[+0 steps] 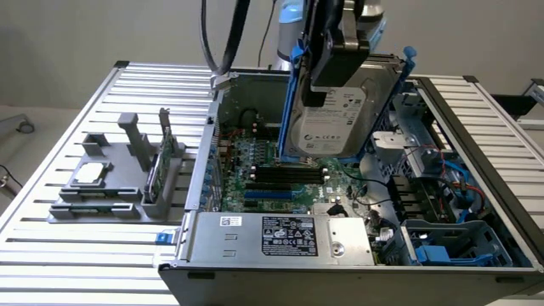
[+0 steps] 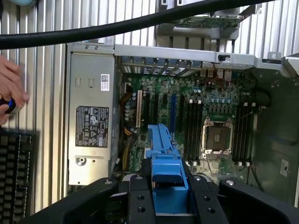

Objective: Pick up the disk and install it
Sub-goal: 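Pick up the disk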

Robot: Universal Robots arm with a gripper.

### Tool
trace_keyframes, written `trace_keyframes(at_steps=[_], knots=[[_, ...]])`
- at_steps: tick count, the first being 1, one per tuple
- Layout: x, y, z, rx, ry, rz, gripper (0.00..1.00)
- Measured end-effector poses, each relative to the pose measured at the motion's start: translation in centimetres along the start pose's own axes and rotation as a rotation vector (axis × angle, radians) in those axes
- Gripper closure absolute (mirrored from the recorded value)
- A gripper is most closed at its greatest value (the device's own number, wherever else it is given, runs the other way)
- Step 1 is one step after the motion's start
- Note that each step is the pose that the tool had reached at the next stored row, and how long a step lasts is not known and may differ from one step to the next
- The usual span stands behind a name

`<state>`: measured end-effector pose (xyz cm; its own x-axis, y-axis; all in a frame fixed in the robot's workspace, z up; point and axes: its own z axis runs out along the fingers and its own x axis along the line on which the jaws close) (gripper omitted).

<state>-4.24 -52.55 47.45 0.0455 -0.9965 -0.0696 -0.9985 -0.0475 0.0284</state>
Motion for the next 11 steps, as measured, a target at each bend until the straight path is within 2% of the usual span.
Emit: trace_keyframes(at_steps=[11], knots=[[2.4, -4.31, -0.07, 0.0000, -0.0001, 0.000, 0.67]])
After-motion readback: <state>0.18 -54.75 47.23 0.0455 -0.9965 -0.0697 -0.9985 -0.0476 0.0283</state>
